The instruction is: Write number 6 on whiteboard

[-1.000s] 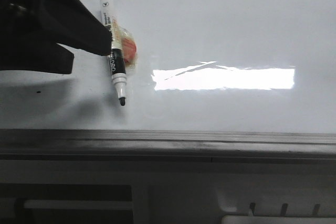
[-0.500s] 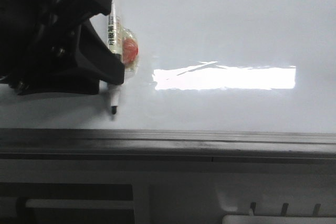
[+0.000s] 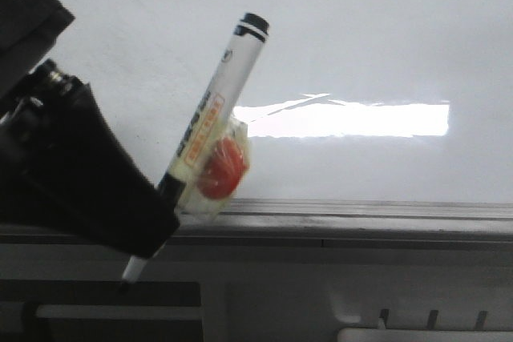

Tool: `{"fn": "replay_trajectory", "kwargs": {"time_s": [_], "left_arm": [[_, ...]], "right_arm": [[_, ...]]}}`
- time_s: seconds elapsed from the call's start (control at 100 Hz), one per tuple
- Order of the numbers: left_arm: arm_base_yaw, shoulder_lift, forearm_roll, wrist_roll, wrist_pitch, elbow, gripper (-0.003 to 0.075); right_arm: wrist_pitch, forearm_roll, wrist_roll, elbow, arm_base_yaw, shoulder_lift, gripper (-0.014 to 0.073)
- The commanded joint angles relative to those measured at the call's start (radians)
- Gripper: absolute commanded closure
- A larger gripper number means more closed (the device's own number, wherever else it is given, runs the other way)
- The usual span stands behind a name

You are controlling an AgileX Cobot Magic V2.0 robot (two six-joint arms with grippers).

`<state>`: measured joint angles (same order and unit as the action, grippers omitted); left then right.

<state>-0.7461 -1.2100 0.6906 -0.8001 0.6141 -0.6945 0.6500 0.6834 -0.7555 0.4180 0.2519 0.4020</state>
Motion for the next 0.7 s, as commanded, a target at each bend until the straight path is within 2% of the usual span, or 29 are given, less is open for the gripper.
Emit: {"fn": "replay_trajectory", "kwargs": {"time_s": [0.0,0.12,0.37,0.52,0.69], "left_arm": [[0.001,0.025,0.006,-0.152,0.046,-0.039,0.0739],[0.001,0.027,0.006,-0.283,0.048,-0.041,0.0739],[0.001,0.027,0.006,-0.529,0.039,-0.058,0.0739],[0.001,0.027,0.000,-0.535,-0.002,-0.083,0.0739],[0.001,0.027,-0.021,-0.535,-0.012,-0.122,0.0739]], "right_arm": [[-0.040,0.152,-0.222,0.043,0.058,0.096,0.0258],[-0.051,0.195,-0.323,0.083,0.151,0.184,0.0258],[-0.165,0.195,-0.348,0.160,0.330,0.328,0.0258],[-0.228,0.193,-0.348,0.191,0.419,0.396,0.0251],[-0.288,0.193,-0.349,0.206,0.491,0.447,0.0165]]}}
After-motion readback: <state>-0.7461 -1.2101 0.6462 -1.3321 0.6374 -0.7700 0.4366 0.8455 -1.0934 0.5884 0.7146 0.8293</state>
